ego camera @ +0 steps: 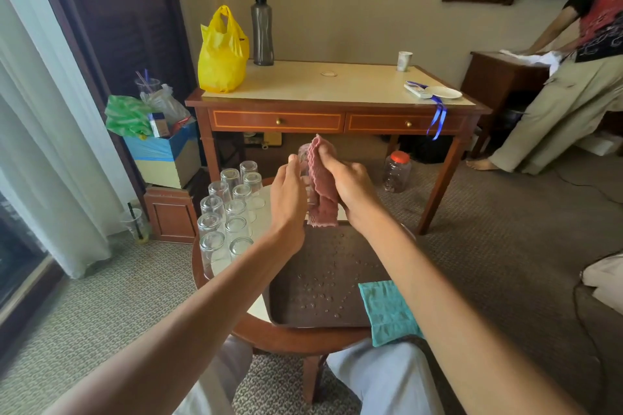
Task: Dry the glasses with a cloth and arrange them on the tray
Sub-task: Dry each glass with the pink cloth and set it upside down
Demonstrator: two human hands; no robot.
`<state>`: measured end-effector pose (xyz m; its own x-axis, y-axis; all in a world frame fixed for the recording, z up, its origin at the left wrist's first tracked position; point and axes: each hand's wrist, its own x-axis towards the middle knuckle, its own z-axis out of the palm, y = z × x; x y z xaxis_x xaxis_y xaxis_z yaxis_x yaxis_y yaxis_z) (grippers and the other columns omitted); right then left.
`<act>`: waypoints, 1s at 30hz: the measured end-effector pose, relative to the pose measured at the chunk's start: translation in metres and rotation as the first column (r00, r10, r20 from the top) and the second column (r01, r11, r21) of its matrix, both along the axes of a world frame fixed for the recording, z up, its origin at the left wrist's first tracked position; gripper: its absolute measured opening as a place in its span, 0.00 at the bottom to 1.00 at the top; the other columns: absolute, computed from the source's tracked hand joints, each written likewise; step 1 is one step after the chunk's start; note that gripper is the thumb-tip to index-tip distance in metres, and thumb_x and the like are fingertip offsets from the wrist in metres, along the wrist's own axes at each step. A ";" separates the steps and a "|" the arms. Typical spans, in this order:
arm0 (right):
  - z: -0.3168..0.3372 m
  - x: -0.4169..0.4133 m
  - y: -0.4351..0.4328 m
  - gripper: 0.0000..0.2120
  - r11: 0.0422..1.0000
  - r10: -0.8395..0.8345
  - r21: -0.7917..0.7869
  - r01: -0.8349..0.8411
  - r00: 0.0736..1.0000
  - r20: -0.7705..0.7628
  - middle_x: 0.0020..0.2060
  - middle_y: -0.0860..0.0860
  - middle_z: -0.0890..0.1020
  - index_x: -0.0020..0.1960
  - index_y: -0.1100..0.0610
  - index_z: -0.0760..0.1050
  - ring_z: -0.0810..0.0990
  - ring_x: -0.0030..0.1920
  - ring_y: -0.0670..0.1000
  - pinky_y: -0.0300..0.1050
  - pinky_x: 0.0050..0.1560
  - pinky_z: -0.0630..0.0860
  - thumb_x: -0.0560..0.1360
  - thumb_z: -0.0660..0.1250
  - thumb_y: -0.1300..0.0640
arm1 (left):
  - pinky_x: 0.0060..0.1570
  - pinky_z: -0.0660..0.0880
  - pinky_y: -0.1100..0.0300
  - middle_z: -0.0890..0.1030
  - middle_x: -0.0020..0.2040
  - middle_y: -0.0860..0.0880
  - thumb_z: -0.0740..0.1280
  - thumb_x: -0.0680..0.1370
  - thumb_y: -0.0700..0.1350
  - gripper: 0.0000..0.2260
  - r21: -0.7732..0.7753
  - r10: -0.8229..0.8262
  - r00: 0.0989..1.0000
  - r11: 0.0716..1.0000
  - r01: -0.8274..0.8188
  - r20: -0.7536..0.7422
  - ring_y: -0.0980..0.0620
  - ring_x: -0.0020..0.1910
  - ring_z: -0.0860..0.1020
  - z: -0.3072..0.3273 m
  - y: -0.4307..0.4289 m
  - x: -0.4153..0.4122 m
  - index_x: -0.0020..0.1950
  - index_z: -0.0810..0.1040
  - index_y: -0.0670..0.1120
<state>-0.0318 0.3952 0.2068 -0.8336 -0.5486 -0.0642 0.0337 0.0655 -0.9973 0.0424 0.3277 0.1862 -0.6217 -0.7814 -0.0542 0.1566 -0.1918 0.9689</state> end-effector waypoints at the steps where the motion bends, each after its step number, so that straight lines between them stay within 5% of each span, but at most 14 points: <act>1: 0.003 0.001 0.000 0.31 0.998 -0.028 0.054 0.029 0.999 -0.025 0.47 0.54 0.86 0.53 0.59 0.83 0.84 0.47 0.54 0.48 0.48 0.81 0.74 0.66 0.31 | 0.59 0.78 0.53 0.84 0.54 0.55 0.57 0.83 0.65 0.19 -0.028 -0.009 1.000 1.000 0.009 0.000 0.58 0.53 0.81 0.001 0.000 0.000 0.60 0.80 0.55; 7: -0.008 0.002 0.007 0.36 0.984 0.057 0.173 -0.042 0.994 -0.088 0.44 0.54 0.87 0.49 0.57 0.85 0.85 0.46 0.54 0.52 0.54 0.82 0.73 0.57 0.25 | 0.49 0.80 0.55 0.85 0.49 0.51 0.68 0.78 0.63 0.24 -0.048 0.037 0.999 0.998 -0.039 -0.026 0.53 0.51 0.83 0.004 -0.013 -0.006 0.62 0.82 0.44; 9: -0.020 0.001 0.008 0.27 0.993 0.099 0.070 -0.094 0.993 -0.069 0.46 0.54 0.87 0.51 0.55 0.84 0.85 0.49 0.55 0.54 0.55 0.82 0.75 0.65 0.31 | 0.41 0.75 0.60 0.83 0.46 0.51 0.68 0.79 0.62 0.23 -0.011 0.050 0.998 0.999 -0.051 -0.025 0.53 0.48 0.79 0.005 -0.016 -0.006 0.63 0.81 0.44; 12: -0.028 0.000 0.010 0.10 0.987 0.133 -0.069 -0.143 0.982 -0.135 0.48 0.51 0.87 0.53 0.50 0.83 0.84 0.52 0.54 0.51 0.52 0.80 0.76 0.72 0.47 | 0.42 0.73 0.60 0.83 0.51 0.50 0.64 0.84 0.57 0.16 -0.003 0.070 0.998 0.998 -0.070 -0.009 0.55 0.47 0.78 0.005 -0.014 -0.006 0.64 0.79 0.47; 16: -0.012 -0.001 0.011 0.09 0.989 0.050 -0.132 -0.073 0.985 -0.164 0.44 0.50 0.87 0.51 0.52 0.83 0.85 0.46 0.51 0.48 0.47 0.82 0.76 0.73 0.47 | 0.35 0.76 0.61 0.83 0.42 0.50 0.54 0.88 0.53 0.17 0.004 0.002 1.000 1.000 -0.002 0.022 0.54 0.38 0.80 0.003 0.000 -0.003 0.59 0.80 0.46; 21: -0.001 0.004 0.010 0.31 0.997 -0.057 -0.062 0.049 0.987 -0.150 0.42 0.58 0.86 0.46 0.61 0.84 0.86 0.44 0.56 0.57 0.50 0.82 0.76 0.62 0.32 | 0.54 0.82 0.41 0.87 0.51 0.44 0.64 0.81 0.63 0.19 -0.033 -0.039 0.999 0.999 0.039 -0.012 0.40 0.52 0.85 0.012 0.006 -0.002 0.57 0.85 0.51; 23: -0.006 0.005 0.012 0.37 0.999 -0.032 0.002 0.033 0.991 -0.131 0.46 0.60 0.86 0.49 0.63 0.84 0.86 0.47 0.57 0.58 0.54 0.81 0.76 0.58 0.29 | 0.54 0.83 0.42 0.87 0.50 0.44 0.69 0.79 0.62 0.19 -0.031 -0.043 0.999 0.999 0.042 -0.017 0.41 0.52 0.85 0.016 0.004 -0.002 0.56 0.86 0.48; 28: -0.025 0.009 0.016 0.14 0.984 0.083 -0.149 -0.098 0.992 -0.099 0.42 0.48 0.87 0.47 0.49 0.83 0.85 0.44 0.48 0.44 0.46 0.82 0.79 0.65 0.41 | 0.39 0.77 0.58 0.85 0.42 0.50 0.70 0.80 0.58 0.17 0.039 0.036 0.999 0.999 -0.035 -0.029 0.54 0.38 0.81 0.021 -0.008 -0.007 0.58 0.84 0.45; 30: -0.033 0.007 0.013 0.07 0.969 0.139 -0.185 -0.165 0.979 -0.147 0.48 0.49 0.87 0.52 0.48 0.83 0.84 0.50 0.50 0.44 0.50 0.81 0.77 0.71 0.48 | 0.46 0.78 0.56 0.85 0.45 0.52 0.69 0.81 0.57 0.15 0.037 0.075 0.997 0.997 -0.074 -0.028 0.56 0.43 0.81 0.020 -0.009 -0.006 0.59 0.83 0.47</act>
<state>-0.0251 0.4083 0.1737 -0.7332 -0.6604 0.1624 -0.0946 -0.1373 -0.9860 0.0365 0.3186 0.2061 -0.5639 -0.8233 -0.0649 0.2003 -0.2127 0.9564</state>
